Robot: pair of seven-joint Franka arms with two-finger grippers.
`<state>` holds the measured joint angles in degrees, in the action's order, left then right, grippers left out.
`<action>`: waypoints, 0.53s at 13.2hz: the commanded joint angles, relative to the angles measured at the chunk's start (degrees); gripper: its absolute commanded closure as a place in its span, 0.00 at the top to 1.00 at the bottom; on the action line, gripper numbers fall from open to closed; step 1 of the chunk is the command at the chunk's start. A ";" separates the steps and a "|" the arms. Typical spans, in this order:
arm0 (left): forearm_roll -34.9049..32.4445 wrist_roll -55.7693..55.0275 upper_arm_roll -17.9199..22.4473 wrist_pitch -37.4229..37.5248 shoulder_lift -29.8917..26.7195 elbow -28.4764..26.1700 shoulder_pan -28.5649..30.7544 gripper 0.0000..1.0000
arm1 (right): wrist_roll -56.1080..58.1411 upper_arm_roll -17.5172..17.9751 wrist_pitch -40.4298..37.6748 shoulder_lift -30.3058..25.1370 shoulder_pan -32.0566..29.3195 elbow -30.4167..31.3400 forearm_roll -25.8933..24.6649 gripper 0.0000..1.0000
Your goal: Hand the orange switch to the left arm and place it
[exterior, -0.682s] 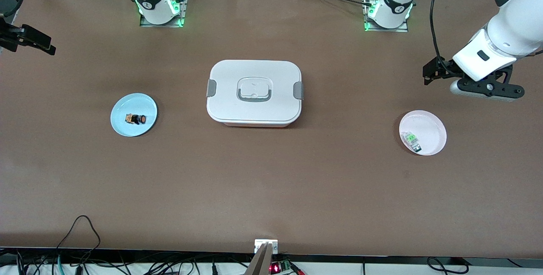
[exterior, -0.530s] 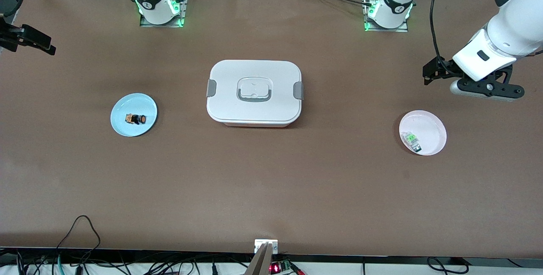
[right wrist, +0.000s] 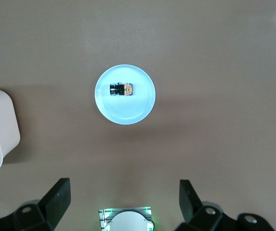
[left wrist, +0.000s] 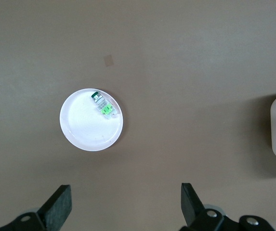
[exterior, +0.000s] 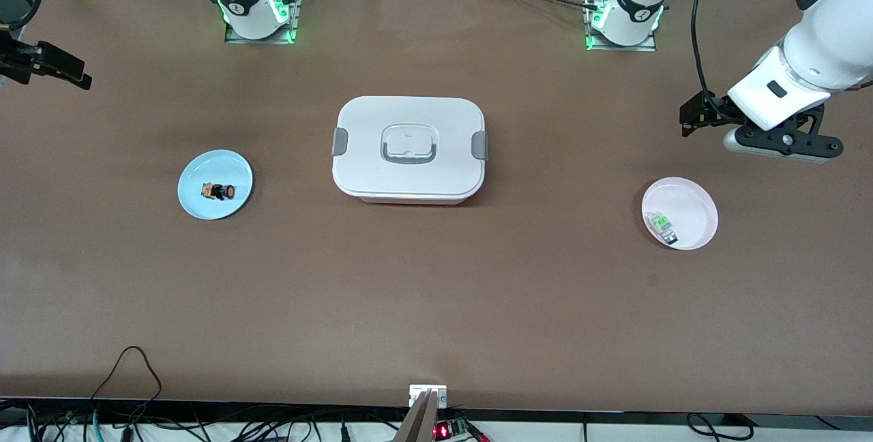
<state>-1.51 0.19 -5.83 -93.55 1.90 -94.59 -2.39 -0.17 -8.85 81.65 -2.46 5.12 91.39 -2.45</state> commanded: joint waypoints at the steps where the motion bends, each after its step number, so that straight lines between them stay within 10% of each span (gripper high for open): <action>1: 0.72 -0.28 0.20 0.91 0.65 1.69 -0.33 1.00 | 0.08 -0.38 0.35 0.26 0.24 0.37 0.52 1.00; 7: 0.72 0.07 0.20 1.00 0.65 1.69 -0.33 1.00 | 0.70 -0.12 2.44 3.68 2.43 0.02 -0.54 1.00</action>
<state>-1.51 0.19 -5.83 -93.55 1.90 -94.56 -2.39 0.48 -8.78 82.29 -0.09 6.44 91.43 -2.53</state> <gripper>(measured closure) 0.000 0.000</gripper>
